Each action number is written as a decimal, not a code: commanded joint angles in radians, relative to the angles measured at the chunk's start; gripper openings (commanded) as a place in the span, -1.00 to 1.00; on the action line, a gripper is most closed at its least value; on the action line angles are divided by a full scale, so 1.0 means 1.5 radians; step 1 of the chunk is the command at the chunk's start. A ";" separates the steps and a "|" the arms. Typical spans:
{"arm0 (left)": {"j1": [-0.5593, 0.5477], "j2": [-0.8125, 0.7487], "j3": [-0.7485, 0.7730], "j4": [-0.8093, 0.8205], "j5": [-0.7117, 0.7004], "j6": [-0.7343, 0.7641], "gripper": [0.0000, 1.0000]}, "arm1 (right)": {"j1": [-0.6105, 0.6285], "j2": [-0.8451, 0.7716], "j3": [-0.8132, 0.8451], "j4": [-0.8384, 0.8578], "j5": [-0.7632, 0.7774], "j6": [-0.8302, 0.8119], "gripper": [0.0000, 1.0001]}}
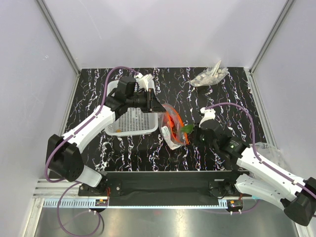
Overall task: Place the food in the zip-top bag and seal the zipper
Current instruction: Adjust the zipper food storage bag at the center of the board.
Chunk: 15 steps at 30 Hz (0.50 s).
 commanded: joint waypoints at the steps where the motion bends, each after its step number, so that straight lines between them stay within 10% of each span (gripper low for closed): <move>1: 0.005 -0.019 0.005 0.039 0.024 -0.001 -1.00 | 0.004 -0.036 0.010 0.030 0.063 0.003 -0.74; 5: 0.005 -0.021 0.007 0.032 0.020 0.004 -1.00 | 0.004 -0.042 0.030 0.000 0.092 -0.004 -0.58; 9: 0.007 -0.023 0.008 0.033 0.019 0.004 -1.00 | 0.004 -0.044 0.035 -0.002 0.084 0.019 0.37; 15: 0.008 -0.024 0.004 0.038 0.018 0.000 -1.00 | 0.004 -0.048 0.023 -0.011 0.082 0.064 0.06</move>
